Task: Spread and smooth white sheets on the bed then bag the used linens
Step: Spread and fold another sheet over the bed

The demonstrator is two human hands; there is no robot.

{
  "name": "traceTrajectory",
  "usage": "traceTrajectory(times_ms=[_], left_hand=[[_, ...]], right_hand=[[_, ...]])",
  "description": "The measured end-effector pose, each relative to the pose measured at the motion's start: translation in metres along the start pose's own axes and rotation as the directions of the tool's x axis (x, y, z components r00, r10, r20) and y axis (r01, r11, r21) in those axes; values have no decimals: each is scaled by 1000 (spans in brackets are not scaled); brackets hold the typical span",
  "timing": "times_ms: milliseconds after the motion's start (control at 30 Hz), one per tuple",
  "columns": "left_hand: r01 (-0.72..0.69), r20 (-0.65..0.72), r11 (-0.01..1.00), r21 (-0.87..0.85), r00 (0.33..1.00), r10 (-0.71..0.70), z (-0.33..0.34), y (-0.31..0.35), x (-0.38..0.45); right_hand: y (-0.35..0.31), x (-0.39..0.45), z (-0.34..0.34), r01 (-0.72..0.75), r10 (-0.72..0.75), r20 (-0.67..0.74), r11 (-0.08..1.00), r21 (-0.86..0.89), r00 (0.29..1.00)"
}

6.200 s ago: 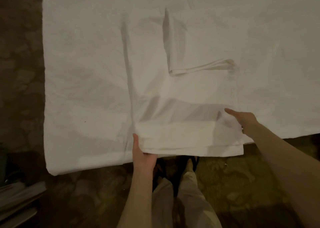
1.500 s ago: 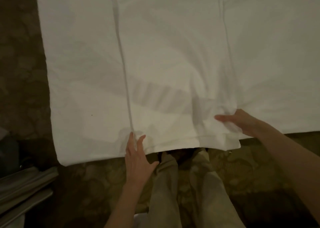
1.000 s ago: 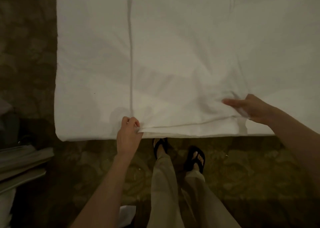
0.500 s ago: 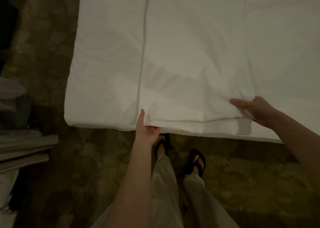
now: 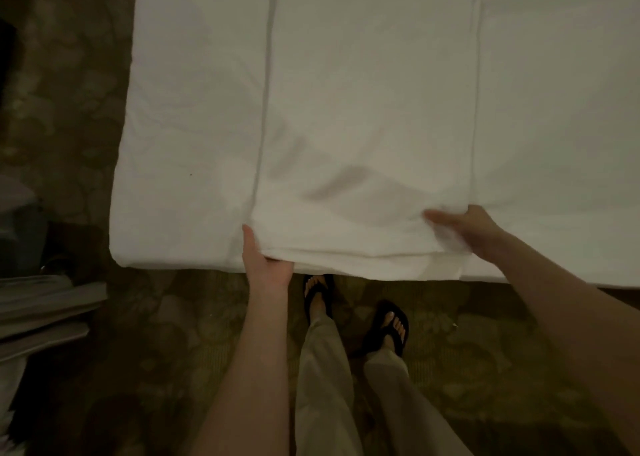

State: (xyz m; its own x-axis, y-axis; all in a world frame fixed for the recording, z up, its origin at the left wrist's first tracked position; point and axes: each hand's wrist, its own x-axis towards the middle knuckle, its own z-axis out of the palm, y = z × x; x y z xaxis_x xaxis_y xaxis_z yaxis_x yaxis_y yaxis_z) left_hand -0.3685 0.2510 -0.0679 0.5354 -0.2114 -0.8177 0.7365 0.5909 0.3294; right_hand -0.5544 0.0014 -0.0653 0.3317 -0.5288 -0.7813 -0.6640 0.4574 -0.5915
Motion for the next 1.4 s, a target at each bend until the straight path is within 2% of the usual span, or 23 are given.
traceTrajectory(times_ms=[100, 200, 300, 367, 467, 600, 700, 767, 800, 867, 933, 1000, 1033, 1067, 1100, 1133, 1200, 1267, 1400], left_hand=[[-61, 15, 998, 5, 998, 61, -5, -2, -5], [-49, -58, 999, -6, 997, 48, -8, -14, -5], [36, -3, 999, 18, 999, -36, 0, -19, -5], [-6, 32, 999, 44, 999, 4, 7, -11, -6], [-63, 47, 997, -37, 997, 65, 5, 0, 0], [4, -58, 999, -53, 998, -7, -21, -7, 11], [-17, -122, 1000, -2, 992, 16, -28, -2, 9], [-61, -166, 992, 107, 983, 78, -35, 9, 5], [-40, -222, 982, 182, 972, 81, -38, 16, 2], [14, -385, 934, 358, 913, 133, -44, 26, -2], [49, -490, 797, 603, 811, 321, -45, 31, 5], [97, -488, 608, 788, 701, 520, -35, 36, 17], [111, -465, 551, 827, 686, 559, -24, 39, 24], [97, -462, 578, 811, 712, 529, -13, 46, 32], [36, -442, 666, 745, 775, 452, 5, 55, 41], [-28, -379, 753, 658, 851, 363, 22, 65, 53], [-42, -204, 809, 587, 959, 198, 59, 87, 79], [-7, -74, 765, 643, 995, 71, 105, 97, 108], [-35, 83, 654, 756, 996, -42, 210, 99, 163]], right_hand=[[-7, 5, -3, 15, -15, 8, 999, 34, 1000], [2, 8, -6, -44, 42, 40, 998, 53, 998], [2, 12, -9, -61, 56, 53, 994, 88, 997], [-7, 18, -9, -33, 26, 49, 991, 133, 998], [-20, 26, -5, 20, -27, 51, 991, 135, 998], [-18, 32, -5, -48, 37, 95, 993, 112, 995], [-25, 35, -11, -107, 82, 167, 983, 147, 982], [-37, 41, -16, -117, 79, 170, 968, 224, 982], [-45, 45, -17, -109, 66, 161, 956, 273, 985], [-64, 54, -20, -91, 47, 133, 934, 344, 990], [-83, 64, -23, -77, 33, 124, 924, 373, 992], [-100, 76, -24, -52, 6, 121, 923, 381, 993], [-108, 84, -25, -41, -6, 115, 915, 401, 993], [-115, 91, -25, -40, -10, 115, 907, 420, 993], [-123, 99, -26, -38, -16, 120, 900, 434, 993], [-132, 106, -26, -47, -16, 136, 894, 445, 991], [-148, 119, -25, -51, -19, 142, 880, 472, 990], [-161, 135, -26, -31, -30, 115, 871, 491, 993], [-197, 164, -27, -44, 49, 1, 877, 479, 999]])
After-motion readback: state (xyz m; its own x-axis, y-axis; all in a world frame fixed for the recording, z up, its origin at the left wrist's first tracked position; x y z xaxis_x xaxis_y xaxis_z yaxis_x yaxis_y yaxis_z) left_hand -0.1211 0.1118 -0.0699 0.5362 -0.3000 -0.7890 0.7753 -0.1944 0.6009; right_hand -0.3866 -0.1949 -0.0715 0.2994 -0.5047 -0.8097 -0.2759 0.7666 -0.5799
